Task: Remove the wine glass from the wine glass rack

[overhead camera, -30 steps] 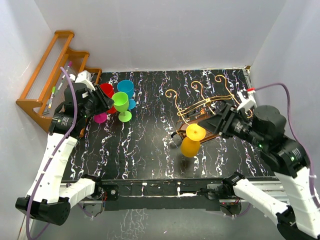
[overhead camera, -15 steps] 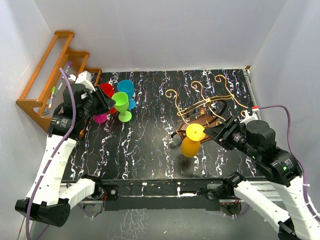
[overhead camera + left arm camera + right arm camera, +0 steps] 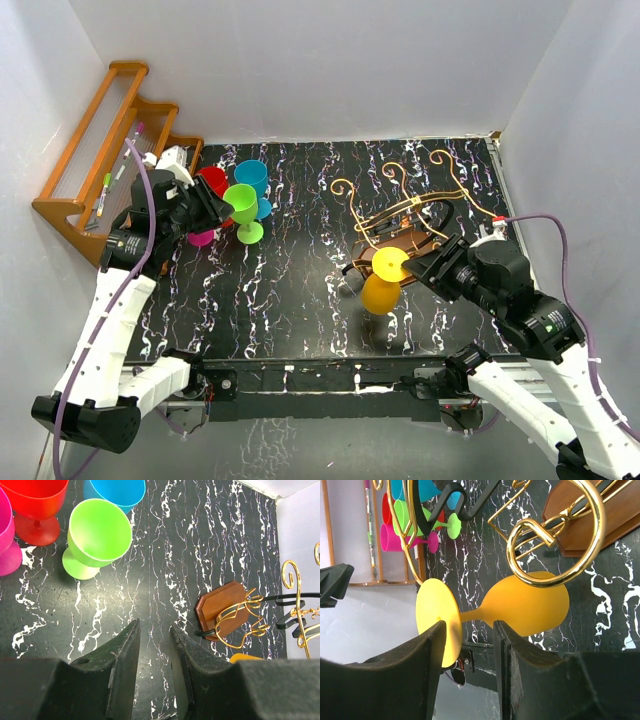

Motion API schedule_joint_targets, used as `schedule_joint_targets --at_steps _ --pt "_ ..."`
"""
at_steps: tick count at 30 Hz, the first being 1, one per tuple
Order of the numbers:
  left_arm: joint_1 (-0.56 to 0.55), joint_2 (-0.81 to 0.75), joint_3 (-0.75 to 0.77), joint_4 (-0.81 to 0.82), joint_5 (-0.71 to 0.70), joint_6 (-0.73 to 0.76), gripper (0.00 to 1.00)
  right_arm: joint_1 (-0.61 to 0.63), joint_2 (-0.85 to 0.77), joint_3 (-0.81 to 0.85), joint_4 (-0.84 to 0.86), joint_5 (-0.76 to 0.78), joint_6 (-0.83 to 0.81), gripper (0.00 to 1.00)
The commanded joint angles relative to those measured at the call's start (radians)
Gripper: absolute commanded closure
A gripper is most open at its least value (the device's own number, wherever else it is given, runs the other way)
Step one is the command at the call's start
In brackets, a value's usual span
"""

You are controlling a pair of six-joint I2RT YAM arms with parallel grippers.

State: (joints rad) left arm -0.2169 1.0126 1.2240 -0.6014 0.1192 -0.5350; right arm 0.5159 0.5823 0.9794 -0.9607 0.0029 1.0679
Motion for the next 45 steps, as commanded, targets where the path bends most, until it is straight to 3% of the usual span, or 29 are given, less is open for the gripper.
schedule_joint_targets --at_steps 1,8,15,23,33,45 --pt "0.005 0.0 -0.009 0.025 0.019 0.004 0.71 0.003 0.001 -0.008 0.105 0.015 0.002 0.56" --pt "0.006 0.002 -0.021 0.028 0.02 0.008 0.71 0.003 0.028 -0.013 0.128 0.0 -0.014 0.59" --pt "0.006 0.001 -0.026 0.027 0.024 0.009 0.71 0.003 0.022 -0.011 0.126 -0.008 -0.015 0.78" --pt "0.005 -0.002 -0.029 0.022 0.028 0.01 0.71 0.003 0.002 0.009 0.125 -0.012 -0.011 0.91" --pt "0.005 -0.012 -0.029 0.019 0.026 0.007 0.71 0.003 -0.055 0.016 0.179 -0.005 0.013 0.92" --pt "0.005 -0.018 -0.032 0.015 0.027 0.007 0.71 0.002 -0.042 0.024 0.232 -0.128 -0.003 0.92"
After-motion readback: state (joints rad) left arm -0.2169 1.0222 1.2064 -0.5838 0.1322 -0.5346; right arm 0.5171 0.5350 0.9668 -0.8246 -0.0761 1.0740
